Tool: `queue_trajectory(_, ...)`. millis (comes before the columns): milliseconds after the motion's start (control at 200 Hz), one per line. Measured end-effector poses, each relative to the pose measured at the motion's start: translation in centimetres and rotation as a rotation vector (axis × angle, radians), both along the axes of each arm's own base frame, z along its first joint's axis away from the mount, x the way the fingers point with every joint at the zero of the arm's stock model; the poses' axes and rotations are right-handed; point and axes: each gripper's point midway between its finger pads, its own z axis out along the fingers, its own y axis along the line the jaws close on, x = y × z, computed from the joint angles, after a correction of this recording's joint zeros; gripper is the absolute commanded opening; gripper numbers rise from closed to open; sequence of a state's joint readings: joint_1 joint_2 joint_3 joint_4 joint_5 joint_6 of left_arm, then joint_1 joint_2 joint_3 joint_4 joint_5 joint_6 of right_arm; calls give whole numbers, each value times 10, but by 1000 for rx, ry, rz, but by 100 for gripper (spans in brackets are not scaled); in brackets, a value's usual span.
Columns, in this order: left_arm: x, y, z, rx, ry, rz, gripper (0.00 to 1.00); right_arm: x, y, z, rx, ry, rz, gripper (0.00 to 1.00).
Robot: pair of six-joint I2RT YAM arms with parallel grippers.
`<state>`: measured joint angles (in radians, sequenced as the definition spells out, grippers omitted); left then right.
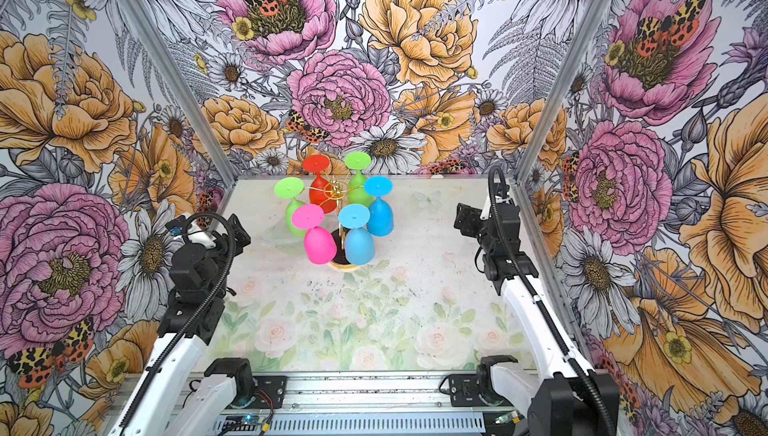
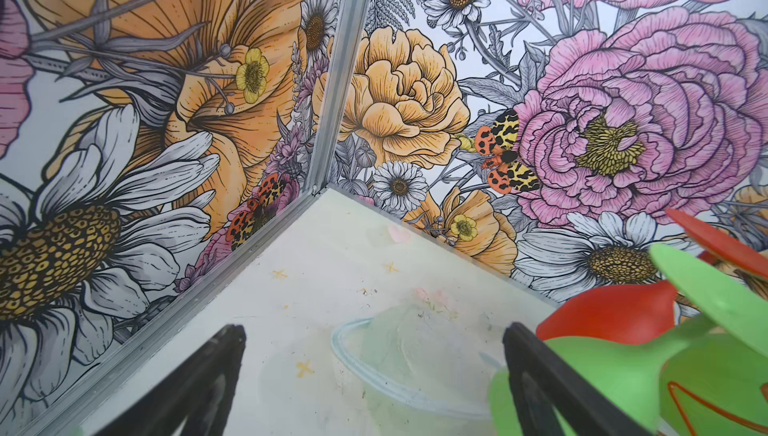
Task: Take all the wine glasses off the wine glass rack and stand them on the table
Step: 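Reach the right gripper to the light blue glass's base nearest it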
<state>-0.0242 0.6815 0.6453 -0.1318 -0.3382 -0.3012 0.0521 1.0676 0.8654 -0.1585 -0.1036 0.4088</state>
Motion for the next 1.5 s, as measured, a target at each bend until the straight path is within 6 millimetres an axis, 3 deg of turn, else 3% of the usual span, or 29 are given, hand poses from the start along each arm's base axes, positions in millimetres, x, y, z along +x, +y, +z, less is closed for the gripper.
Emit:
queue_trajectory(195,-10,-31,21,-32,39,-180,99,-17,54,26,209,45,215,78)
queue_trajectory(575,-33,-94,13,-55,146,-551,99,-58,156,74,440,142,577,75)
queue_trajectory(811,-45,-124,11,-41,154,-719,99,-64,198,68,465,227,685,69)
queue_trajectory(1061,-53,-138,8,-31,157,-797,99,-64,230,47,477,325,738,61)
queue_trajectory(1496,-57,-145,8,-29,155,-830,99,-54,246,40,530,362,743,44)
